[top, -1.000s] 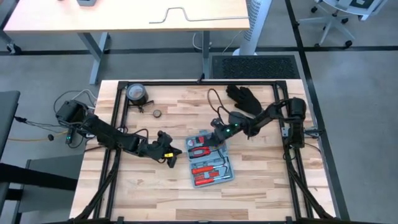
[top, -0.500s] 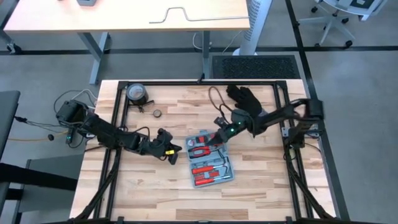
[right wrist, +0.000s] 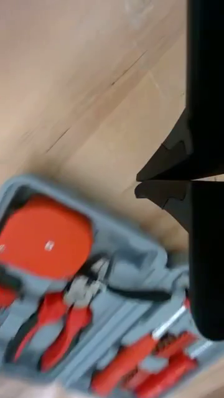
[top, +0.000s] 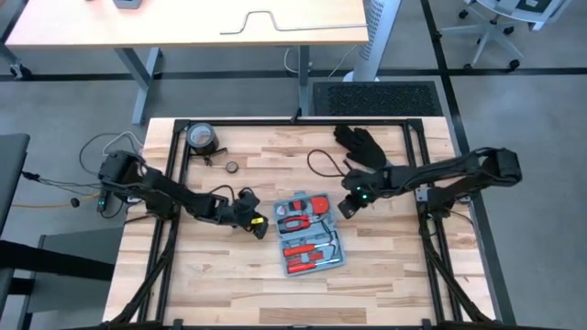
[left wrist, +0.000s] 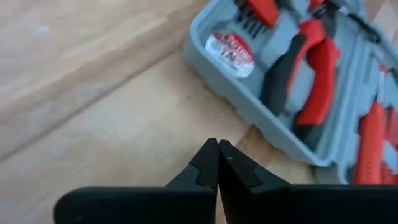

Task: Prefit tool cases
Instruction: Put the black electrical tape into the gray toolbox

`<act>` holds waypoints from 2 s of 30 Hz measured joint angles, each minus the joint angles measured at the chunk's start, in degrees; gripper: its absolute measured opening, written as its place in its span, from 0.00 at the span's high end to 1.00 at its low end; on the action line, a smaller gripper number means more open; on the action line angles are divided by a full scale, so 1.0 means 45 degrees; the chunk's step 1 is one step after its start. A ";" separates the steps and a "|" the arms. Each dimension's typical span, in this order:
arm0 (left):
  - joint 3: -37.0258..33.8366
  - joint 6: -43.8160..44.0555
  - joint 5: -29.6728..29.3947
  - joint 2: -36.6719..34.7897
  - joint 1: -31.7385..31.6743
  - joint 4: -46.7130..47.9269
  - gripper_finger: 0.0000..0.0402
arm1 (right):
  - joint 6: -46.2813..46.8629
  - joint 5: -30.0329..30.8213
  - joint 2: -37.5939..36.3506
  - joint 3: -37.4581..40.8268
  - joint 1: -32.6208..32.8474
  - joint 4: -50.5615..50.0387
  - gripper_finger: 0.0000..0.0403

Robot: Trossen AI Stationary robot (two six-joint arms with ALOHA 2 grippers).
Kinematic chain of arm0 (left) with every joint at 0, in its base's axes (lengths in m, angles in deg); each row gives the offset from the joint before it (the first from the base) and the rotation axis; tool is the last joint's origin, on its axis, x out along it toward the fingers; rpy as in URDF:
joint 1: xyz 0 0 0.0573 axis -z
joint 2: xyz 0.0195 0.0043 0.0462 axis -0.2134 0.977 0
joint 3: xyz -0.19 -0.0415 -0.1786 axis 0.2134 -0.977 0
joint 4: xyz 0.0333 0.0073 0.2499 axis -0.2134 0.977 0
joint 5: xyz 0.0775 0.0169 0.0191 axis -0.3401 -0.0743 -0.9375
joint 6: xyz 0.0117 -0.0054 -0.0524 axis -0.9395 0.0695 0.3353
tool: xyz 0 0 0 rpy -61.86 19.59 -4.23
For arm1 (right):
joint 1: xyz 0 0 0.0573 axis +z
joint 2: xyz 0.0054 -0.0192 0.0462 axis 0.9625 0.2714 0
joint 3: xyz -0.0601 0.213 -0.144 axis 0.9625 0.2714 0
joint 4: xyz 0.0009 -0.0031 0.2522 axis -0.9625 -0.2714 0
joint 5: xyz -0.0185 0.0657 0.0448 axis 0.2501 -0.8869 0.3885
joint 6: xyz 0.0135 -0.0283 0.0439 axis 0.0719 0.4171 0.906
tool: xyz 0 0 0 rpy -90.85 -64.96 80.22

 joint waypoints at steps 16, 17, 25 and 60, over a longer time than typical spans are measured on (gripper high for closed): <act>0.0540 -0.3178 0.3326 0.1854 -0.3520 -0.2237 1.00 | 0.0859 -0.1496 0.2808 -0.0150 0.0017 0.2784 1.00; 0.0549 -0.3366 0.3613 0.1854 -0.3656 -0.2176 1.00 | 0.0855 -0.1548 0.2804 -0.0177 -0.0029 0.2703 1.00; 0.0539 -0.4820 0.4726 0.0401 -0.3981 0.0048 1.00 | 0.0524 -0.1439 0.2097 -0.0026 -0.0249 0.2242 1.00; 0.0544 -0.6375 0.4853 -0.1959 -0.7452 -0.0633 1.00 | 0.3414 0.0952 -0.1786 0.1234 0.0932 1.1008 1.00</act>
